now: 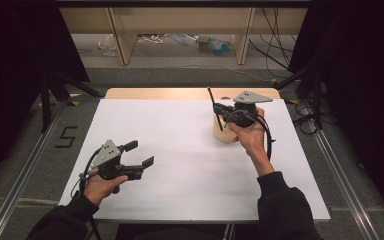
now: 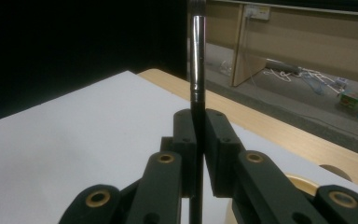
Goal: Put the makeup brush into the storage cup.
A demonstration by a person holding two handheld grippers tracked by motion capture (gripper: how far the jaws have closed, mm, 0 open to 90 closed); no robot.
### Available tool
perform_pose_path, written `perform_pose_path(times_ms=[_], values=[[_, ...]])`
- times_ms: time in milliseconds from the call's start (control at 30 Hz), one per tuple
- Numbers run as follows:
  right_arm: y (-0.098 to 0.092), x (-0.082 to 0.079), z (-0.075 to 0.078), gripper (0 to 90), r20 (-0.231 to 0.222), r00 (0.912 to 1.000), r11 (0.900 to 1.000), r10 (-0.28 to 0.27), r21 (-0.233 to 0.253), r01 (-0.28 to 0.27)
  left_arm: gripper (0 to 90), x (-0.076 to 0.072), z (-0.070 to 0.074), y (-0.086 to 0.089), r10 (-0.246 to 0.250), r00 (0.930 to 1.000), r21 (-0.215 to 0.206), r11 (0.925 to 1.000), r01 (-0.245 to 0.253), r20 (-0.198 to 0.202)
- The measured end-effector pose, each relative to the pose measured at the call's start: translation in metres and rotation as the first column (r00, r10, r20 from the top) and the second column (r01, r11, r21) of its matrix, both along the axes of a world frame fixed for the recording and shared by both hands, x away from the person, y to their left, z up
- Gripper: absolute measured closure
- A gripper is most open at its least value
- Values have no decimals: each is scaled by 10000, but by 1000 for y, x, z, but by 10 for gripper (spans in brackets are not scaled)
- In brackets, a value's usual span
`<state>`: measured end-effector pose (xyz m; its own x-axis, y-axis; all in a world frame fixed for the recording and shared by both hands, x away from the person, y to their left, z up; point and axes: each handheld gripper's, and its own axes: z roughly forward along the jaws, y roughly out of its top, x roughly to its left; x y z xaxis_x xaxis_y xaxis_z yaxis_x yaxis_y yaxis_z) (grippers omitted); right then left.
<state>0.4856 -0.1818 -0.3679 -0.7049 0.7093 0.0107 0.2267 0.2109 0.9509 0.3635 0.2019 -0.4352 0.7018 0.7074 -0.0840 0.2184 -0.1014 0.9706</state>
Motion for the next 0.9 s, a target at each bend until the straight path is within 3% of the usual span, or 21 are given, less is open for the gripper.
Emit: perform_pose_path(times_ms=[900], values=[[-37,9,6,839,56,9936,9922,-1132,530,1127,162,1,0,1,82,10000,-85,9999,-82,5]])
